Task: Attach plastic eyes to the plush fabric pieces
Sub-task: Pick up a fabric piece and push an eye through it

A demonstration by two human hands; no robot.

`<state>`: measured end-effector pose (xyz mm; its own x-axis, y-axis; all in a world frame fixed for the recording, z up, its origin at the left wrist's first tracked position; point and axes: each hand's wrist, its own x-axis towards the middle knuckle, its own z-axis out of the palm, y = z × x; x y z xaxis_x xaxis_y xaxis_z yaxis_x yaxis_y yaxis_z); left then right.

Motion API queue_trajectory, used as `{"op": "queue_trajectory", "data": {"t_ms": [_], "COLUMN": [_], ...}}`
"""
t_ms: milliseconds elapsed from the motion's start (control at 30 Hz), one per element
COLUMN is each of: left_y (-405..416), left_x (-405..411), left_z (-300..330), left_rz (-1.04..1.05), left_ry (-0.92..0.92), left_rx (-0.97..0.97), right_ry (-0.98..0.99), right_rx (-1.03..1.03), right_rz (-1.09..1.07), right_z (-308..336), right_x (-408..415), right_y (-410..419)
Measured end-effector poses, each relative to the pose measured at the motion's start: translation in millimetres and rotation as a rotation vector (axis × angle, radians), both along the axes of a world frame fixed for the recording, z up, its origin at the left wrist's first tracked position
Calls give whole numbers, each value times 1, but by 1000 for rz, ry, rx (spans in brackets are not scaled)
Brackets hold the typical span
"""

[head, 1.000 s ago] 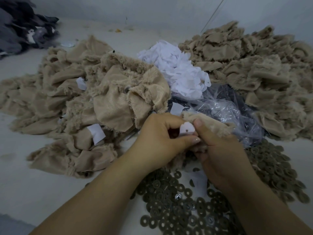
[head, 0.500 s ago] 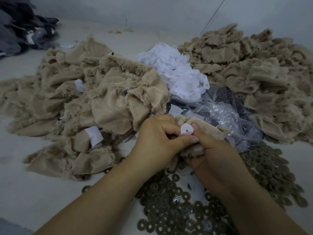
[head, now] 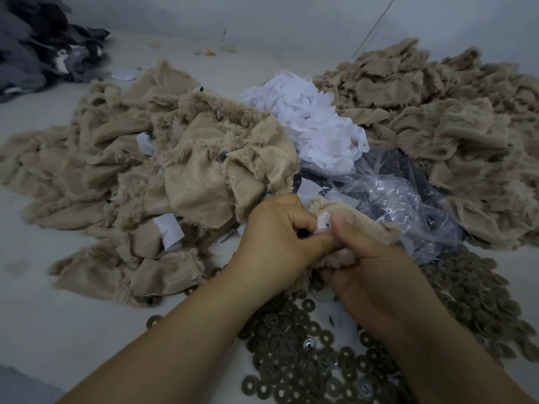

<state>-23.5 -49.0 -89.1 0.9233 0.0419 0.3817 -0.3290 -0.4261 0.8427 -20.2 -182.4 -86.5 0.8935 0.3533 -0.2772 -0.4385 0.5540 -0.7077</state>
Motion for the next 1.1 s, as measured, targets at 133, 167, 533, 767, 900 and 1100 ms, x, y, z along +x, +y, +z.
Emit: {"op": "queue_trajectory", "data": {"t_ms": [133,167,533,767,900,1100], "left_y": [0,1,2,3,6,12], "left_x": [-2,-2,1,2,1,5], "left_z": [2,2,-2,-1,-1,0], "left_rz": [-74,-81,-5,26,34,60], "left_ry": [30,55,177,218,186,69], "left_rx": [-107,-163,-416,-458,-447,-511], "right_ry": [34,26,-57,-138,-189,-305], "right_rx": [-14,-20,-105,-140,-153,-359], "right_rz": [-19,-19,-39,-39,-21,7], "right_z": [1,1,-6,-7,-6,2], "right_x": [2,3,2,2,2,4], "right_y": [-2,-3,-3,-3,-5,-17]}}
